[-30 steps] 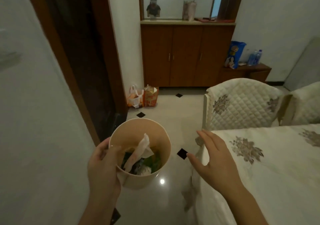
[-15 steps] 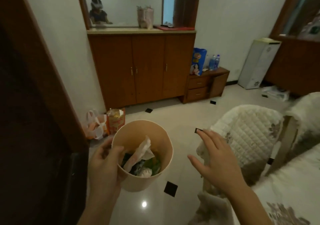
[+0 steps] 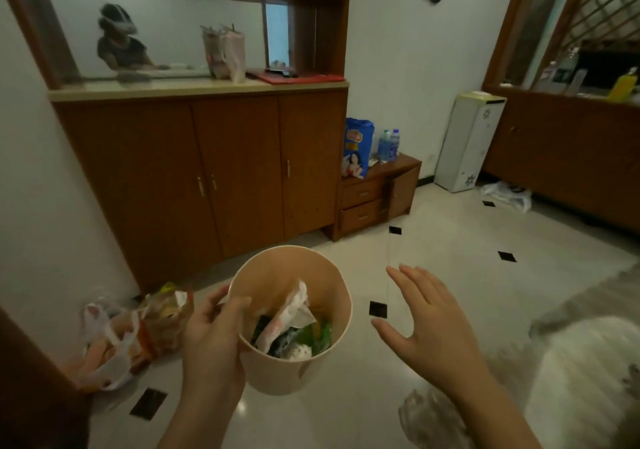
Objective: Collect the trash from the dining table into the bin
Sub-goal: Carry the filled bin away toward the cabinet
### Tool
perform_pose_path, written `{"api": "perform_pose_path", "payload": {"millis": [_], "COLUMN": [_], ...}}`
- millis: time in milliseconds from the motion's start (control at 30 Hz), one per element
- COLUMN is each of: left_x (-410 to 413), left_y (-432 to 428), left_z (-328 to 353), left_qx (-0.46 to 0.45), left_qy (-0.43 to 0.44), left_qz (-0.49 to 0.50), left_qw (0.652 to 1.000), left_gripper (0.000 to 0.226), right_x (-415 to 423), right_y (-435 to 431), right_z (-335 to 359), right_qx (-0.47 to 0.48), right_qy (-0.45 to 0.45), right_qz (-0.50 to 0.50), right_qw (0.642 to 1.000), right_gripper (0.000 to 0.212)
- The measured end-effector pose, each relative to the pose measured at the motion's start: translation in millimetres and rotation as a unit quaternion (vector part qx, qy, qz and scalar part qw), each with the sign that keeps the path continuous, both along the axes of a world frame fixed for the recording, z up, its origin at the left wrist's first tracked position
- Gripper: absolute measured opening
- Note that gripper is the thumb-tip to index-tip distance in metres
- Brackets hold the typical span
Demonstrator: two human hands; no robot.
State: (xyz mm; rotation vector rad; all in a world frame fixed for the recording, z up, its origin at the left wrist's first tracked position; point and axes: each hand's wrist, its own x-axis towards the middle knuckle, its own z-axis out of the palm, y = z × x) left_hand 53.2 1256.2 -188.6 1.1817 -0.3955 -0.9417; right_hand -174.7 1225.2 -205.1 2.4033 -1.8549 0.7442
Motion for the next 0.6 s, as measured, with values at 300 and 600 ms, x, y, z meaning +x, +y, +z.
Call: {"api": "perform_pose_path", "payload": {"millis": [300, 600], "left_x": [27, 60], "left_y": [-208, -414], "left_z": [11, 1], "left_qx": [0.000, 0.017], "left_qy": [0.002, -0.010], "left_qz": [-0.015, -0.058], "left_qw": [1.000, 0.998], "left_gripper": [0.021, 0.023], "right_x": [21, 62], "right_y": [-186, -370], "right_z": [15, -1], "right_qx": [0.021, 0.035], "right_qy": [-0.032, -0.046], "right_qz": [-0.028, -0.060], "right_qw": [0.999, 0.996], "right_gripper": [0.070, 0.070]}}
